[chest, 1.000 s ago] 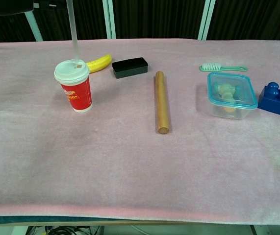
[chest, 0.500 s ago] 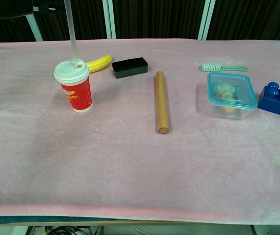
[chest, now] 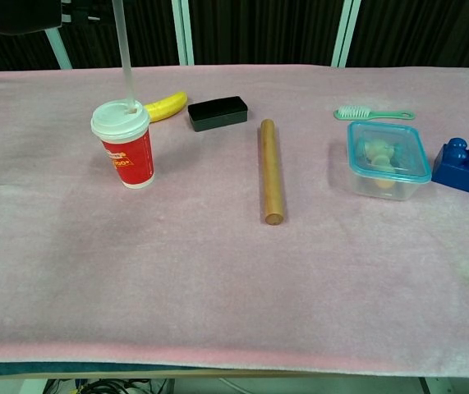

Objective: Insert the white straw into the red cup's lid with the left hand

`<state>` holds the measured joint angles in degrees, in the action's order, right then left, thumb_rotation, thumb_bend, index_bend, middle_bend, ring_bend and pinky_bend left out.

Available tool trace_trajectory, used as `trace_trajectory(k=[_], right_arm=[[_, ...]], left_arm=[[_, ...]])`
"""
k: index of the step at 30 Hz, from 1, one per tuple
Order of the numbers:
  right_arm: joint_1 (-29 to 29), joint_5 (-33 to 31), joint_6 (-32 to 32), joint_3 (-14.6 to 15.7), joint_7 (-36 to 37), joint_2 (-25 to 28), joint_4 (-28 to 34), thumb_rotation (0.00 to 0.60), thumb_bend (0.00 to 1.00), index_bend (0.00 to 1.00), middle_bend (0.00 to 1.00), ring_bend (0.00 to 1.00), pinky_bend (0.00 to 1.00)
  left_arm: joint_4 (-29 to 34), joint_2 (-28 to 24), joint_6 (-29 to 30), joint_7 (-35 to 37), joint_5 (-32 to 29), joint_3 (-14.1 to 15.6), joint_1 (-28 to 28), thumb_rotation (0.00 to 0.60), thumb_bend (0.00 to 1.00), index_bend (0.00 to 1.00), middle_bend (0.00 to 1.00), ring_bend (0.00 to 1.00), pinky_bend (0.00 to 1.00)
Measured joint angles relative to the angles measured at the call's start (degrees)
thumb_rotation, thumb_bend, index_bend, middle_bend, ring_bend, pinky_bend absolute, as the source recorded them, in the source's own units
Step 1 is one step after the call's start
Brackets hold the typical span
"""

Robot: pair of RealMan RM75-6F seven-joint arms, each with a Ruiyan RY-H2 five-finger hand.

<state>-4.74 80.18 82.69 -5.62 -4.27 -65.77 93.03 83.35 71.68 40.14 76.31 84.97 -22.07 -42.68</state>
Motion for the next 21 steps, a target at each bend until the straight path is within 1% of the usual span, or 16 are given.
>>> trace_trajectory(k=[9,21], right_arm=[[-0.01,-0.03,-0.04,0.02,-0.08,0.0,0.04,0.6,0.23,0.08,0.03,0.06,0.18],[0.02,-0.09,-0.02,0.02,-0.18,0.0,0.08,0.6,0.23,0.08,0.03,0.06,0.18]], left_arm=[[-0.9,-0.06,0.76,0.8,-1.21,1.64,-1.27,0.6,0.44,0.59,0.33,0.05,0.1],[-1.79,-0.04,1.73,1.42,-1.13,4.09,-2.71,0.6,0.44,0.59,0.33,0.05,0.1]])
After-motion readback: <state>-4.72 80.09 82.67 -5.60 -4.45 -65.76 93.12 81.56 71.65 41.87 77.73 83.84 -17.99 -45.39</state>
